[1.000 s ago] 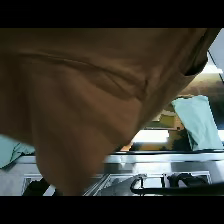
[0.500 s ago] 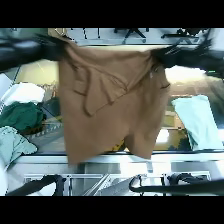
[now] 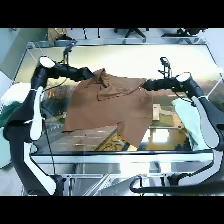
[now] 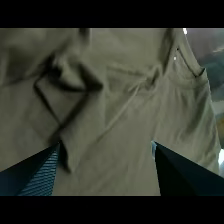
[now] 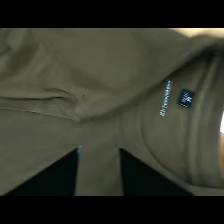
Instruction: Fold the shirts.
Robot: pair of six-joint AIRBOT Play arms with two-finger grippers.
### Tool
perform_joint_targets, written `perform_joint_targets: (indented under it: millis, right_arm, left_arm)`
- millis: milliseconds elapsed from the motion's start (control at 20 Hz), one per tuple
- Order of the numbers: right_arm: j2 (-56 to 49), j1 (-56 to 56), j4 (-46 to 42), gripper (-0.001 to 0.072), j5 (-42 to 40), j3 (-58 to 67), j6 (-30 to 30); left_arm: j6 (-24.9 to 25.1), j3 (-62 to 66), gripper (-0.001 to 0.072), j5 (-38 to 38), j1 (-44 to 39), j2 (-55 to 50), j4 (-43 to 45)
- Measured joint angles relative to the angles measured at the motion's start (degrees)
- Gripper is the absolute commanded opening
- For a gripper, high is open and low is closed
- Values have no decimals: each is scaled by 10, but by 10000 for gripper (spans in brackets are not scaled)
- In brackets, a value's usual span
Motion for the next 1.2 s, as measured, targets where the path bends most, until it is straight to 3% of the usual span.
perform_joint_targets:
  millis: [200, 400, 750, 1000, 1050, 1100, 1150, 1200]
  right_arm:
    - [21, -64, -22, 465, 83, -3, 44]
    - [28, -119, -35, 465, 169, -47, 72]
    - [30, -145, -47, 465, 192, -156, 76]
    - [19, -126, -33, 465, 185, -192, 75]
    - [15, -116, -33, 463, 184, -194, 75]
    - [12, -105, -32, 453, 184, -196, 74]
    - [10, -93, -31, 241, 184, -197, 74]
    - [7, -80, -34, 55, 180, -199, 73]
  left_arm:
    - [-16, -62, 639, -109, 80, 55, 2]
    - [-22, -229, 639, -158, 163, 140, 33]
    - [-14, -511, 639, -85, 259, 229, 130]
    - [10, -585, 638, -37, 248, 217, 108]
    - [16, -590, 553, -30, 240, 209, 97]
    - [23, -593, 244, -23, 231, 202, 90]
    - [30, -593, 15, -19, 223, 194, 89]
    - [37, -590, 10, -23, 216, 188, 80]
